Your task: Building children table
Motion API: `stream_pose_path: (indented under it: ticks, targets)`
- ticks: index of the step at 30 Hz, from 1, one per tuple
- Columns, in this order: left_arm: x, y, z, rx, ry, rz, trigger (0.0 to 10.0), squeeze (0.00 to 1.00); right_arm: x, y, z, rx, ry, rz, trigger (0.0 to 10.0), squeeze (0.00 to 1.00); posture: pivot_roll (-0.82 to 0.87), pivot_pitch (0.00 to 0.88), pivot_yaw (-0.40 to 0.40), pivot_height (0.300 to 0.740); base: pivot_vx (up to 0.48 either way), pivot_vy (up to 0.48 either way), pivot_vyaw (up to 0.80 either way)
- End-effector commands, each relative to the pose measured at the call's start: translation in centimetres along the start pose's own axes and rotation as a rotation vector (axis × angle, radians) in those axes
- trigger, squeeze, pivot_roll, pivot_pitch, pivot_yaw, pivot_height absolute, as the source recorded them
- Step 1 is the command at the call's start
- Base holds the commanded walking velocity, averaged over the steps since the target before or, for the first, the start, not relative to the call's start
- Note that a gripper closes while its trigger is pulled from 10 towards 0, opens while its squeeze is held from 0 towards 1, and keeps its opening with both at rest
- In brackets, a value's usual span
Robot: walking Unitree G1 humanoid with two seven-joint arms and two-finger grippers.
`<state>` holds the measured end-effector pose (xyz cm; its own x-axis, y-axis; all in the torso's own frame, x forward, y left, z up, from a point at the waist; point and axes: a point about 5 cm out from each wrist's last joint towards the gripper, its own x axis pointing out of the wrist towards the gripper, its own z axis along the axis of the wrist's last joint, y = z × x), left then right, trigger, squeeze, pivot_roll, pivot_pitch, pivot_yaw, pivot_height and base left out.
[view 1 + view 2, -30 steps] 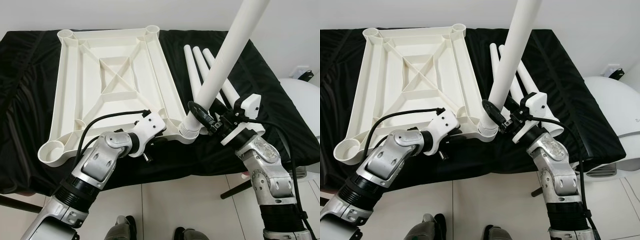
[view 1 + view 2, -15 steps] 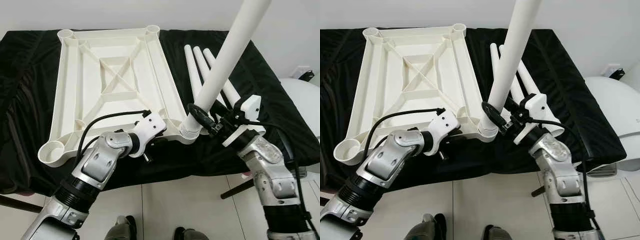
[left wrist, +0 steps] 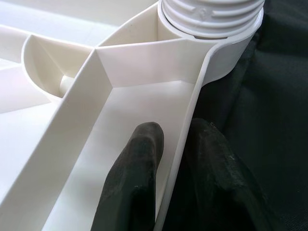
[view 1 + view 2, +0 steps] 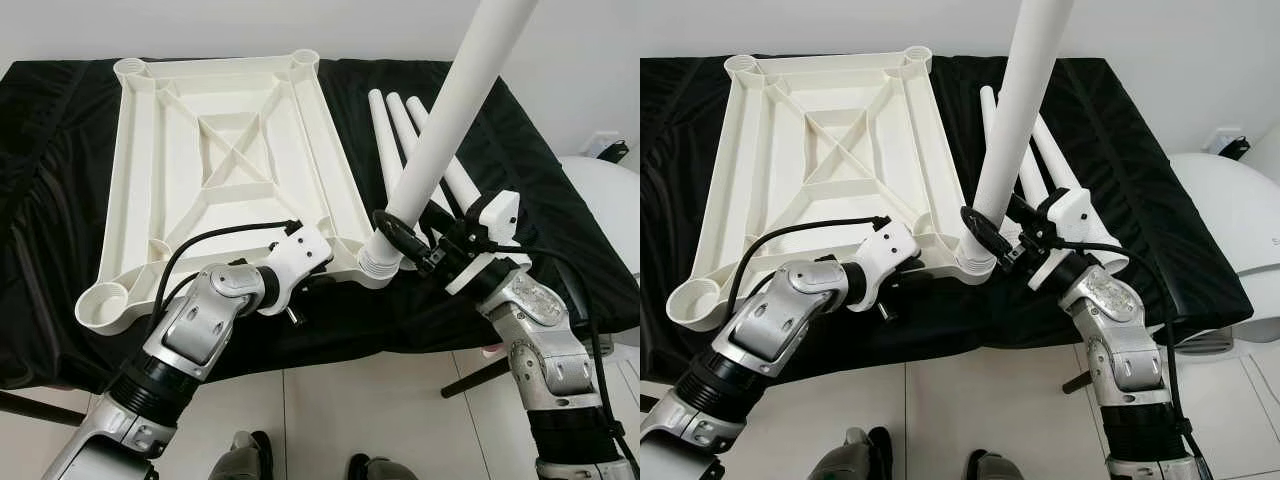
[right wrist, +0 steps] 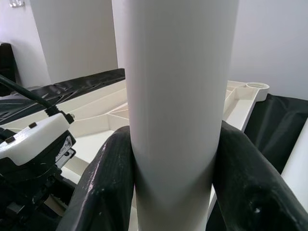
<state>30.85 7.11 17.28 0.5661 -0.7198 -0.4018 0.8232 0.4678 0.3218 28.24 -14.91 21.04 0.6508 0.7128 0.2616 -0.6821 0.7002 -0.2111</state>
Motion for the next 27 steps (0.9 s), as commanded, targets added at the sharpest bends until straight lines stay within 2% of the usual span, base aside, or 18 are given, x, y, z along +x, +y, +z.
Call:
stream_pose_path:
  ticks: [1,11,19,27]
  targets:
    - [0.0,0.0,0.0,0.01,0.009,0.033,10.0,0.0,-0.5,1.4,-3.3,0.098,0.145,0.045,10.0,0.0,-0.04,0.196,-0.006,0.74,0.0,0.0,0.0]
    - [0.0,-0.1,0.0,0.012,0.007,0.029,10.0,0.0,-0.6,0.9,-3.7,0.132,0.142,0.024,10.0,0.0,-0.04,0.188,-0.005,0.74,0.0,0.0,0.0]
    - [0.1,-0.3,0.1,0.013,0.003,0.027,10.0,0.0,-0.4,0.3,-4.1,0.234,0.13,-0.012,10.0,0.0,-0.04,0.18,-0.01,0.74,0.0,0.0,0.0]
    - [0.0,-0.3,0.2,0.013,0.001,0.03,10.0,0.0,0.1,0.3,-4.5,0.212,0.147,-0.02,10.0,0.0,-0.03,0.181,-0.013,0.74,0.0,0.0,0.0]
